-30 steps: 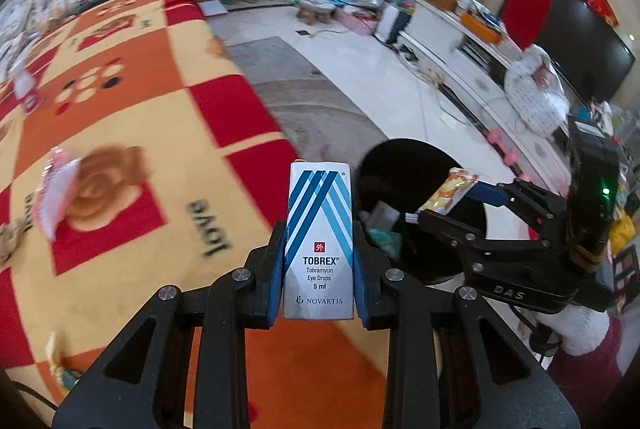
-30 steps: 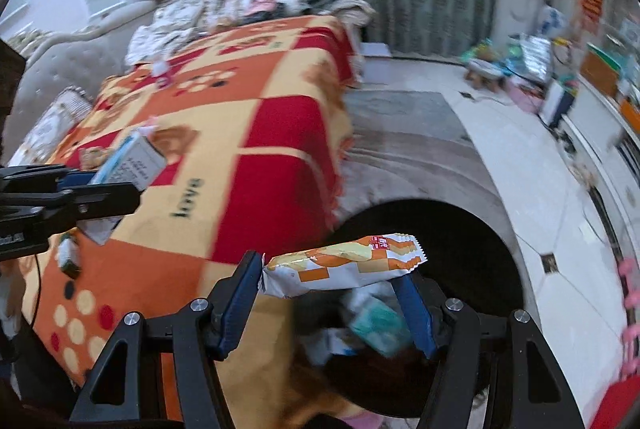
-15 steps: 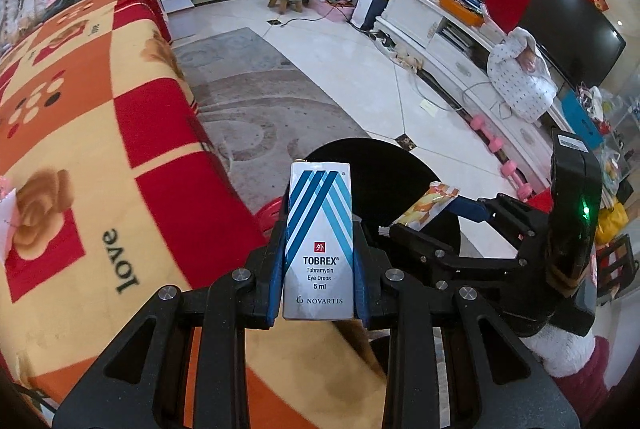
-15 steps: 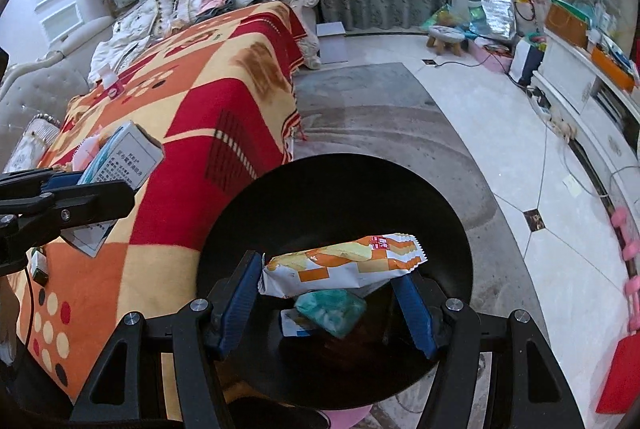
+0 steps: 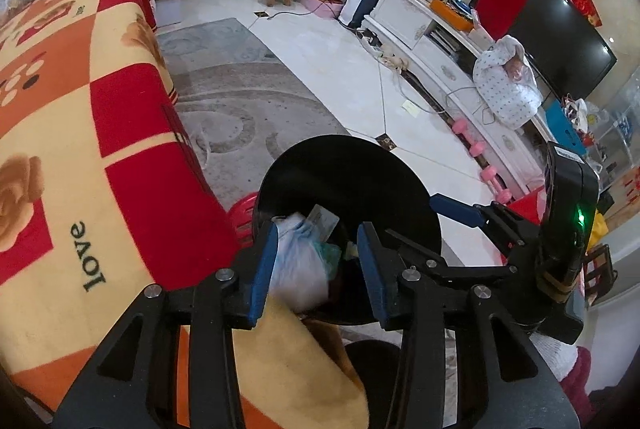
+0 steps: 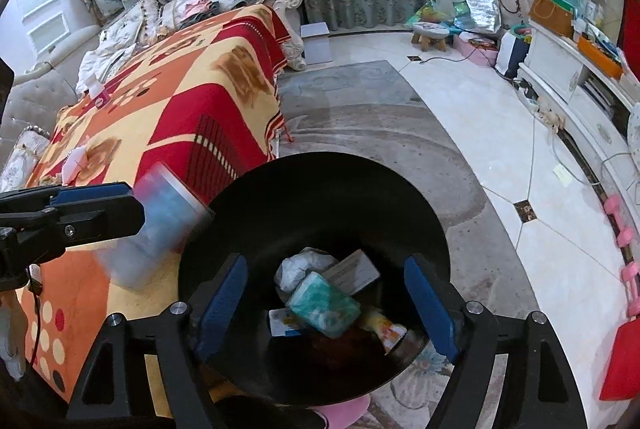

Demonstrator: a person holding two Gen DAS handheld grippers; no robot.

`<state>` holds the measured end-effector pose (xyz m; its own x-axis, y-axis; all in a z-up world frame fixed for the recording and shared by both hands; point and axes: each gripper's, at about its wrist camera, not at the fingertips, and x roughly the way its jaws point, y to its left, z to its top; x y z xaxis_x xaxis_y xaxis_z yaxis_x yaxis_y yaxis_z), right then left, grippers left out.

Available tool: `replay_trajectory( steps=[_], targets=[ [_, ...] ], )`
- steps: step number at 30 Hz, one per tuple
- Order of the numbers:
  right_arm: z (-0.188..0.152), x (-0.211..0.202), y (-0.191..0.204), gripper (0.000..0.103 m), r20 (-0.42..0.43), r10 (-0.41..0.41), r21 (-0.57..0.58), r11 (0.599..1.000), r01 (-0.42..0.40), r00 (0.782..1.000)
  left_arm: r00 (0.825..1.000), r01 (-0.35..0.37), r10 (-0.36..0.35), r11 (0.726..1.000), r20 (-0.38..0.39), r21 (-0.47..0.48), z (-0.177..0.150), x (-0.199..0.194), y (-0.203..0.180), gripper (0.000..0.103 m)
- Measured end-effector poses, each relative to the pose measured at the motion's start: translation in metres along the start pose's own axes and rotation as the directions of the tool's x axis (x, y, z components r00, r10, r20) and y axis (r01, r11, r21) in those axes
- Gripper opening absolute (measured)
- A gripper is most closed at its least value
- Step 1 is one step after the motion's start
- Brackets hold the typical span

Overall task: Collect trash
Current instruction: 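Carry the Tobrex box and snack bar over the black bin and open both tools, then move both empty tools back over the trash on the blanket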

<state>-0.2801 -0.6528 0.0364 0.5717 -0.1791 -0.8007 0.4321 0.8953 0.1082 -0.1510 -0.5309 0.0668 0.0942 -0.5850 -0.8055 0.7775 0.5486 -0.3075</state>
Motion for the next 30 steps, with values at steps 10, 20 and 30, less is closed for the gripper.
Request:
replay_trajectory(
  steps=[10,20,30],
  targets=[
    [-0.005,0.003,0.018,0.079,-0.024,0.021,-0.016,1.0,-0.021,1.0,0.998,-0.06,0.06,0.998,0.015,-0.004,-0.01,-0.02,0.007,0.039],
    [-0.003,-0.004,0.059,0.079,-0.017,0.054,-0.083,0.995,-0.055,0.998,0.988,-0.146,0.147,0.989,0.043,-0.034,-0.029,-0.055,0.035,0.039],
    [-0.004,-0.005,0.129,0.079,-0.037,0.13,-0.19,0.972,-0.135,0.991,0.971,-0.228,0.233,0.969,0.053,-0.097,-0.066,-0.112,0.087,0.039]
  ],
)
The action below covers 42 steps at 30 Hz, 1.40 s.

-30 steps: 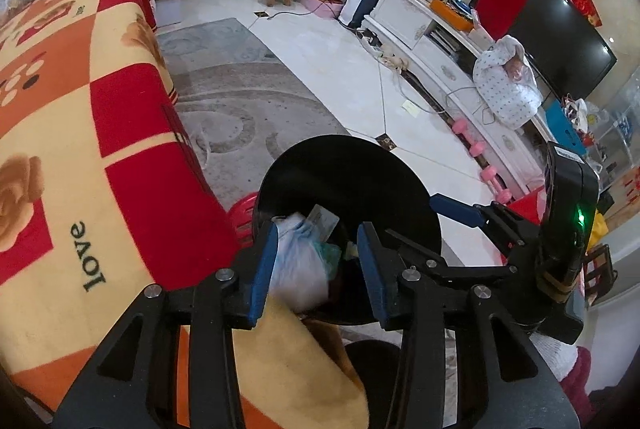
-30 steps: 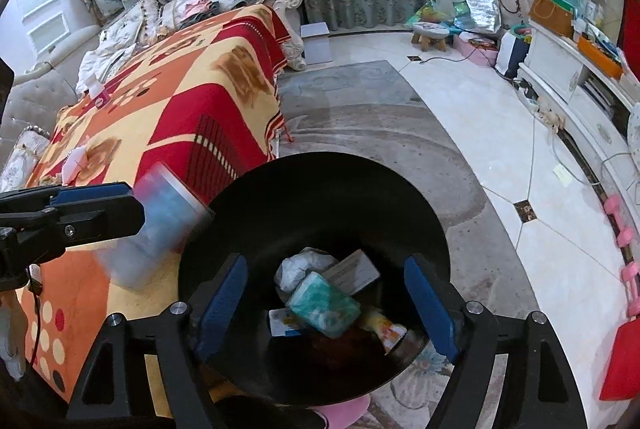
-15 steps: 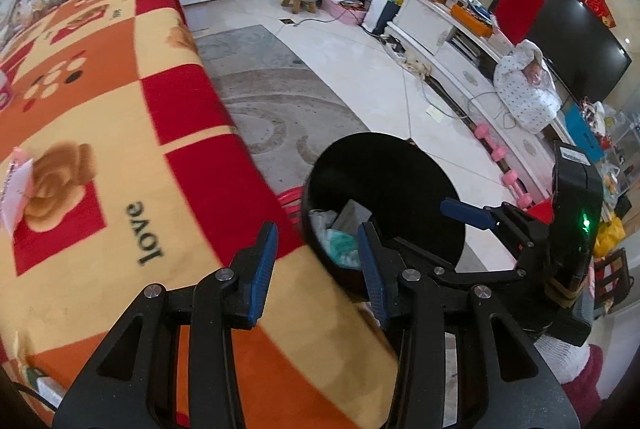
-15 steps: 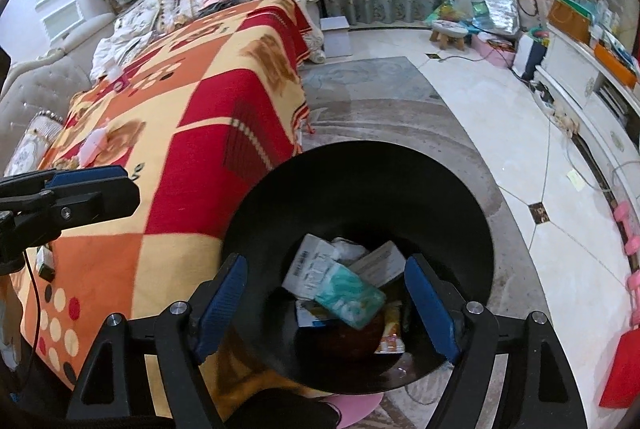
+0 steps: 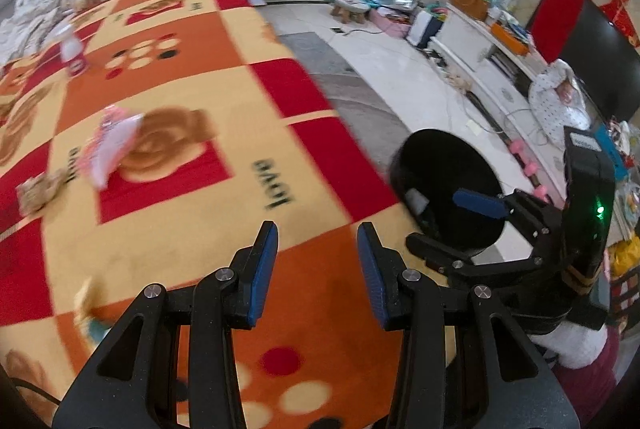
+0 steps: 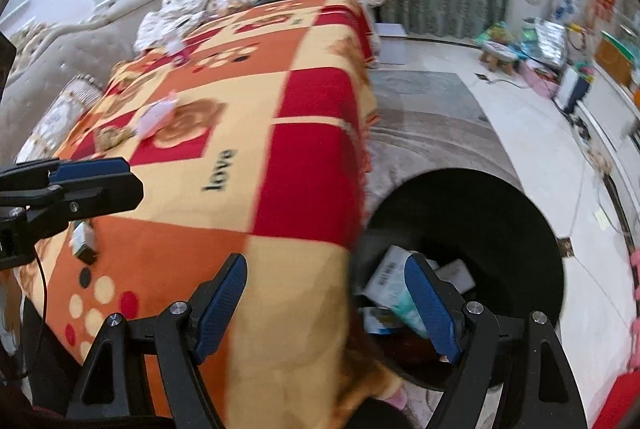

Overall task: Collect trash
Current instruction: 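Move both empty tools back over the trash on the blanket, then grasp the beige tissue with the left tool while the right tool grasps the green medicine box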

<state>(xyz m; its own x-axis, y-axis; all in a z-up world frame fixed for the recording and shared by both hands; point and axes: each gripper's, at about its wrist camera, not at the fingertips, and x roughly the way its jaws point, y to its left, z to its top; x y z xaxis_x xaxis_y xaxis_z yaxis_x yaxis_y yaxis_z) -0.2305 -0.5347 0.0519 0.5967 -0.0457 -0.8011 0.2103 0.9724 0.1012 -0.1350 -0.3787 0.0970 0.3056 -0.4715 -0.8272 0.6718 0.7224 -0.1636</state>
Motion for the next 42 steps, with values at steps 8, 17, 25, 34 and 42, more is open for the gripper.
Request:
replay_trajectory(
  steps=[8,17,25,34,42],
  targets=[
    [0.007,0.013,0.067,0.079,-0.022,0.081,-0.117,0.99,-0.083,0.997,0.995,-0.098,0.098,0.992,-0.003,-0.085,-0.033,-0.032,0.079,0.039],
    [0.007,0.03,0.133,0.079,-0.079,0.164,-0.224,0.958,-0.177,0.983,0.982,-0.188,0.183,0.959,-0.041,-0.212,-0.066,-0.042,0.161,0.039],
    [0.007,0.044,0.184,0.079,-0.119,0.235,-0.299,0.918,-0.261,0.965,0.983,-0.179,0.162,0.942,-0.084,-0.282,-0.096,-0.045,0.197,0.039],
    [0.01,0.057,0.202,0.079,-0.168,0.279,-0.305,0.897,-0.319,0.946,0.987,-0.144,0.112,0.938,-0.119,-0.316,-0.102,-0.027,0.211,0.039],
    [0.005,0.065,0.217,0.078,-0.199,0.313,-0.324,0.873,-0.364,0.929,0.992,-0.059,0.02,0.944,-0.122,-0.326,-0.085,-0.002,0.215,0.038]
  ],
)
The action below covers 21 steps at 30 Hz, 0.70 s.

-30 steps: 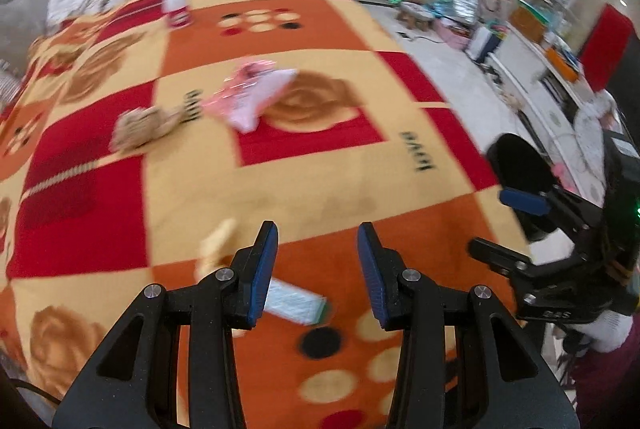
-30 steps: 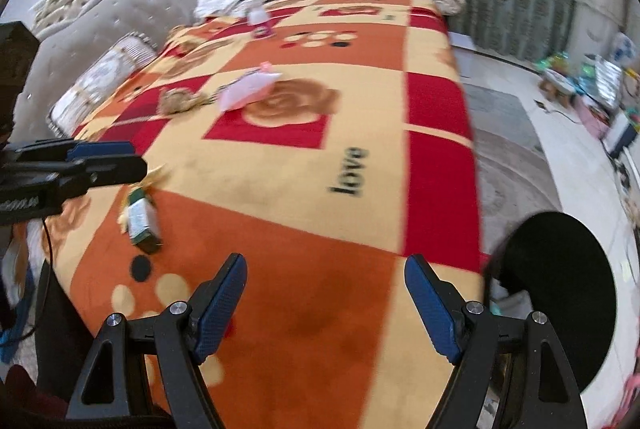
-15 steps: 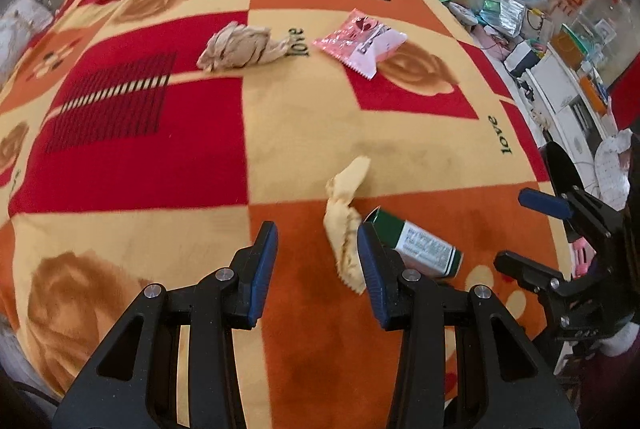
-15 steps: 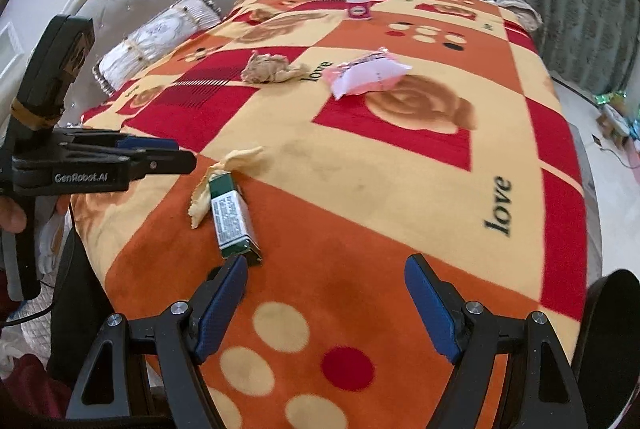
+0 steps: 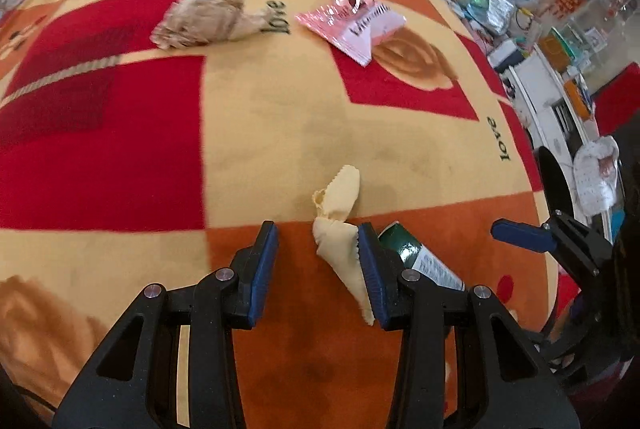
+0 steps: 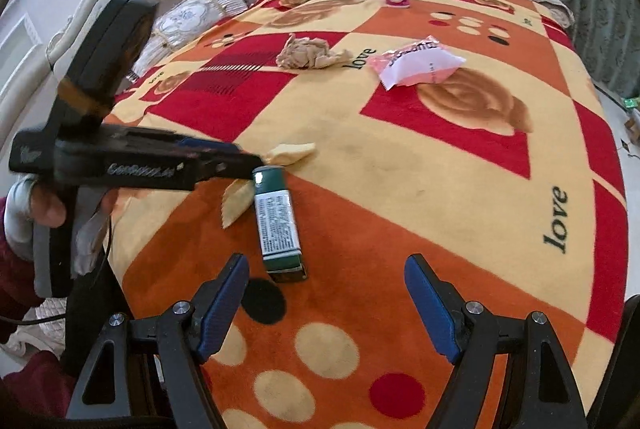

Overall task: Collect trash
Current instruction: 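Grasp the beige tissue with the left tool while the right tool grasps the green medicine box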

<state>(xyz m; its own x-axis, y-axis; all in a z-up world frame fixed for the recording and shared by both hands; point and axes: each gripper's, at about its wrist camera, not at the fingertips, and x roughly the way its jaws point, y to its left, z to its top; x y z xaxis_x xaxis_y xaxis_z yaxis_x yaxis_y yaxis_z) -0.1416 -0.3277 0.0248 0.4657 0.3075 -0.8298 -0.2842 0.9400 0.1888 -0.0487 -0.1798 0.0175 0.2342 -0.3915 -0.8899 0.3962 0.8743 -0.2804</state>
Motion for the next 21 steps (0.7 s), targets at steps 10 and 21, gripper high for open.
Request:
replay_trajectory(
  steps=[10,21],
  targets=[
    [0.006,0.009,0.009,0.061,-0.003,0.025,-0.022,0.999,-0.025,1.0,0.998,-0.041,0.038,0.998,0.047,0.055,-0.008,-0.014,0.002,0.016],
    [0.021,0.042,0.031,0.021,-0.016,-0.014,-0.1,0.995,0.013,1.0,0.994,-0.062,0.06,0.998,0.092,0.016,-0.014,-0.037,0.015,0.016]
  ],
)
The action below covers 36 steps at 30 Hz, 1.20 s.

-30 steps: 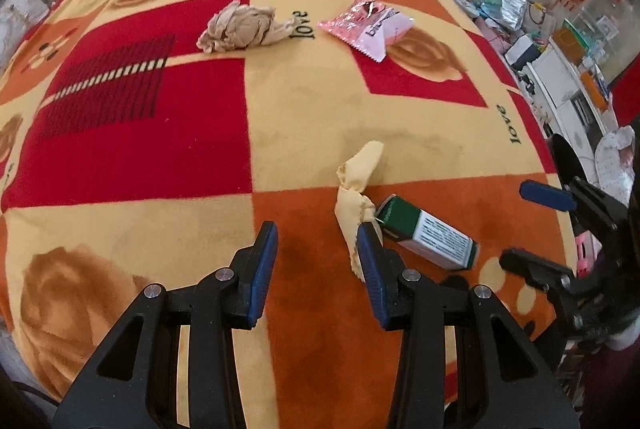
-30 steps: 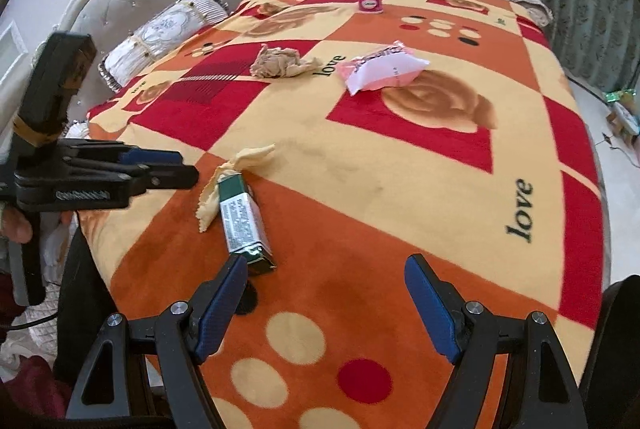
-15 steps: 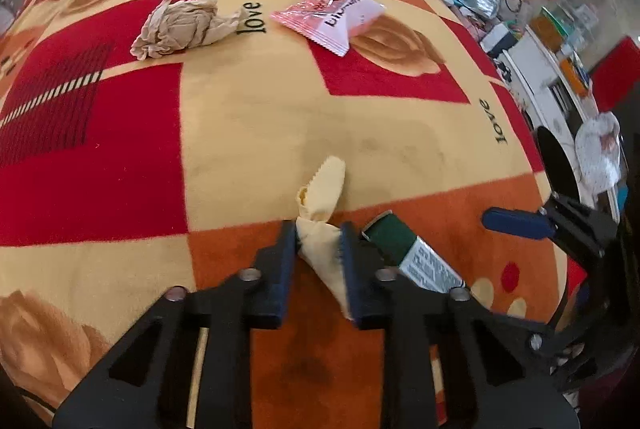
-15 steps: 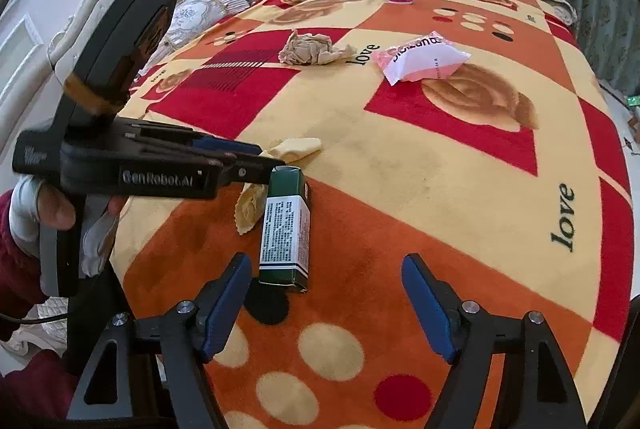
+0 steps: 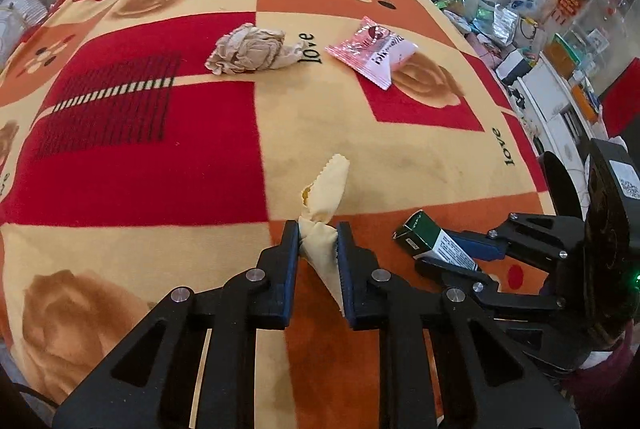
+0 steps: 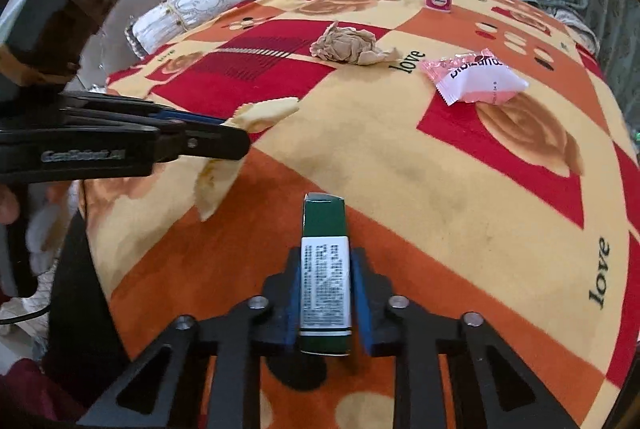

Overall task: Collect trash
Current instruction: 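Grasp the beige tissue with the left tool while the right tool grasps the green medicine box, then carry the beige tissue and green box over the black bin and open both tools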

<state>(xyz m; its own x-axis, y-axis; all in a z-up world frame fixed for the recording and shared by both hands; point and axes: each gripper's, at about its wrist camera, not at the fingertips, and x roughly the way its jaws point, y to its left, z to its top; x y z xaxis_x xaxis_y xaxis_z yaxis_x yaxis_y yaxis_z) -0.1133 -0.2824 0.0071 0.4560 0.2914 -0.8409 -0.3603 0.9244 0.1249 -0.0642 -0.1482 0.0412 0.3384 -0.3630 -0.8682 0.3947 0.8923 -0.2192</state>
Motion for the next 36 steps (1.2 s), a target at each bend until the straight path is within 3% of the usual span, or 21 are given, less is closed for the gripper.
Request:
replay_trajectory(
  steps=[13,36],
  targets=[
    [-0.022,-0.053,-0.047,0.02,0.067,-0.086,0.098,0.992,0.079,0.994,0.998,0.063,-0.065,0.993,0.019,0.099,0.012,0.006,-0.071,0.016],
    [-0.081,-0.132,-0.141,0.02,0.116,-0.258,0.313,0.926,0.211,0.959,0.994,0.103,-0.112,0.953,0.013,0.286,0.031,0.037,-0.201,0.016]
  ],
)
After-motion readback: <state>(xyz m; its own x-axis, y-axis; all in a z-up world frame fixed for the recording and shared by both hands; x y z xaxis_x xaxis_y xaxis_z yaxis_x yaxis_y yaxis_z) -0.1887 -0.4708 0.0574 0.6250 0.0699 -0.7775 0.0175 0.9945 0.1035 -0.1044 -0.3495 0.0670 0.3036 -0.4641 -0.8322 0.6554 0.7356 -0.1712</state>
